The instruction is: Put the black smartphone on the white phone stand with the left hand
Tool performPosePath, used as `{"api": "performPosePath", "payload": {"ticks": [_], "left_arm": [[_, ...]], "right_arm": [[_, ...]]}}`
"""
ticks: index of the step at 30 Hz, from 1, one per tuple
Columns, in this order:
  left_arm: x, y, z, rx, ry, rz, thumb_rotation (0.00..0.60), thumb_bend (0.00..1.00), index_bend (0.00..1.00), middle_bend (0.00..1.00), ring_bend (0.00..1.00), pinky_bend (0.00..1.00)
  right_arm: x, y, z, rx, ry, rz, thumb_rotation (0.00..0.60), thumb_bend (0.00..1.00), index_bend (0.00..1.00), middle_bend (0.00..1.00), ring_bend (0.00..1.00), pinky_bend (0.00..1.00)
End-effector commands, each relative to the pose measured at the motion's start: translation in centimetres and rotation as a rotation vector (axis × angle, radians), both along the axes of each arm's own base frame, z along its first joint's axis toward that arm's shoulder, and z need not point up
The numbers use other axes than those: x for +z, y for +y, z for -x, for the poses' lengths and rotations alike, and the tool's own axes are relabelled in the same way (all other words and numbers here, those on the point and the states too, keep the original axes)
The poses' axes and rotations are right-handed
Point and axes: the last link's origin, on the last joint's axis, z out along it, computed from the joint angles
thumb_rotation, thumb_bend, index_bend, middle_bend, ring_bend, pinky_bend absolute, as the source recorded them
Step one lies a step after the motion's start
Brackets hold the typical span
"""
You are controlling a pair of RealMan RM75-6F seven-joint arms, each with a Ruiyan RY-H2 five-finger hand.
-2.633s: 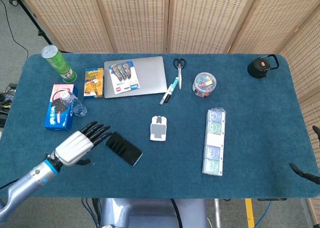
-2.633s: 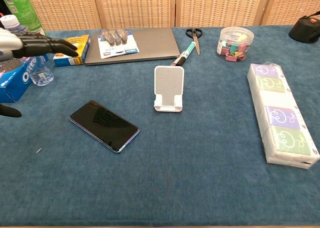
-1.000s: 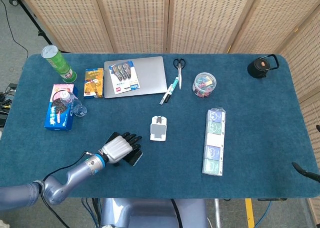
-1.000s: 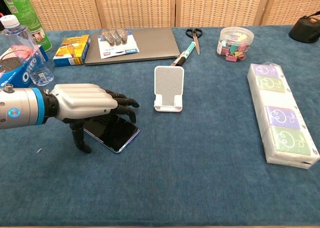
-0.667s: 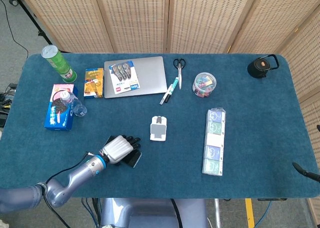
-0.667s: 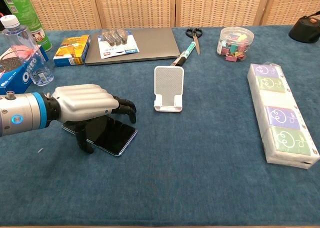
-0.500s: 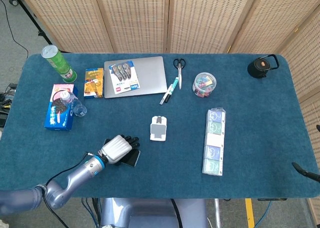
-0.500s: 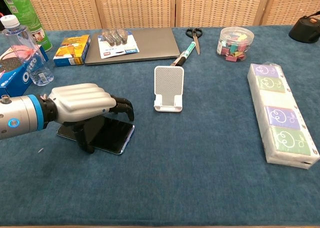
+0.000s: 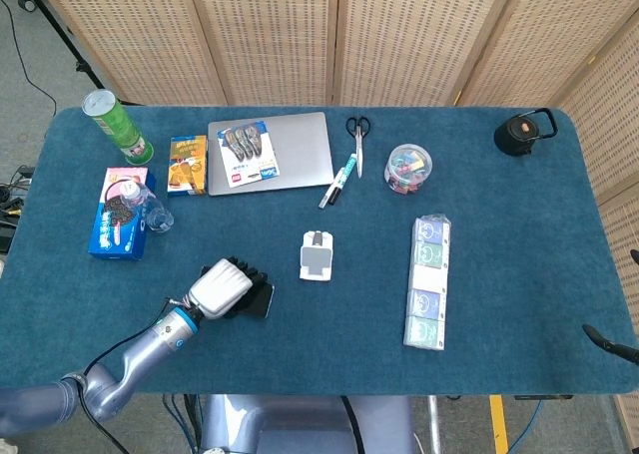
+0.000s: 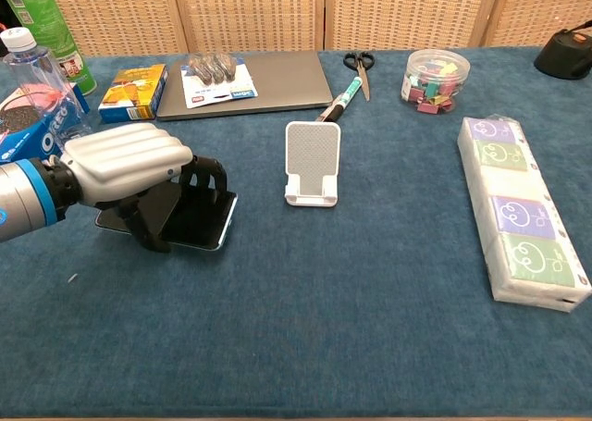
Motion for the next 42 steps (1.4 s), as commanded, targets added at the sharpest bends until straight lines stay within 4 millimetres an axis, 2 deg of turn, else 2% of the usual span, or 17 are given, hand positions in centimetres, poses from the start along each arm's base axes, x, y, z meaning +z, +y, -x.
{"api": "performPosePath", "payload": {"ticks": [1, 4, 7, 12, 13, 14, 15, 18, 32, 42], "left_arm": [[0.8, 0.3, -0.3, -0.029, -0.011, -0.027, 0.6, 0.01, 0.64, 0.53, 0.49, 0.54], [1.9, 0.5, -1.2, -0.12, -0.028, -0.08, 0.6, 0.01, 0.64, 0.53, 0.49, 0.54], [3.6, 0.7, -2.6, -0.302, -0.029, -0.175, 0.6, 0.0, 0.64, 0.53, 0.49, 0.54], [6.2, 1.0, -5.6, -0.72, 0.012, -0.384, 0.6, 0.0, 0.64, 0.53, 0.48, 0.54], [6.5, 1.1, -6.1, -0.79, 0.029, -0.412, 0.6, 0.0, 0.64, 0.53, 0.48, 0.54], [6.8, 1.5, -7.2, -0.942, 0.094, -0.463, 0.6, 0.0, 0.64, 0.53, 0.48, 0.54], [6.8, 1.8, -7.6, -0.989, 0.119, -0.473, 0.6, 0.0, 0.64, 0.53, 0.48, 0.54], [6.5, 2.7, -8.8, -1.08, 0.178, -0.492, 0.6, 0.0, 0.64, 0.53, 0.48, 0.54], [3.7, 6.1, -12.6, -1.296, 0.385, -0.471, 0.6, 0.0, 0.64, 0.53, 0.48, 0.54], [0.4, 6.9, -14.1, -1.385, 0.518, -0.401, 0.6, 0.0, 0.64, 0.52, 0.48, 0.54]], "right_arm": [[0.0, 0.0, 0.0, 0.0, 0.0, 0.0, 0.6, 0.0, 0.0, 0.0, 0.0, 0.0], [0.0, 0.0, 0.0, -0.001, -0.001, 0.0, 0.6, 0.0, 0.0, 0.0, 0.0, 0.0], [0.0, 0.0, 0.0, -0.001, -0.002, -0.001, 0.6, 0.0, 0.0, 0.0, 0.0, 0.0], [-0.1, 0.0, 0.0, -0.001, -0.002, -0.006, 0.6, 0.0, 0.0, 0.0, 0.0, 0.0], [-0.1, 0.1, 0.0, -0.001, -0.001, -0.006, 0.6, 0.0, 0.0, 0.0, 0.0, 0.0], [-0.1, 0.1, 0.0, 0.0, -0.001, -0.007, 0.6, 0.0, 0.0, 0.0, 0.0, 0.0], [-0.1, 0.1, 0.0, 0.0, -0.002, -0.007, 0.6, 0.0, 0.0, 0.0, 0.0, 0.0], [0.0, 0.1, 0.0, 0.0, -0.004, -0.002, 0.6, 0.0, 0.0, 0.0, 0.0, 0.0], [0.8, -0.5, 0.9, -0.06, -0.005, 0.049, 0.6, 0.0, 0.0, 0.0, 0.0, 0.0], [1.1, -0.4, 1.5, -0.095, -0.004, 0.065, 0.6, 0.0, 0.0, 0.0, 0.0, 0.0]]}}
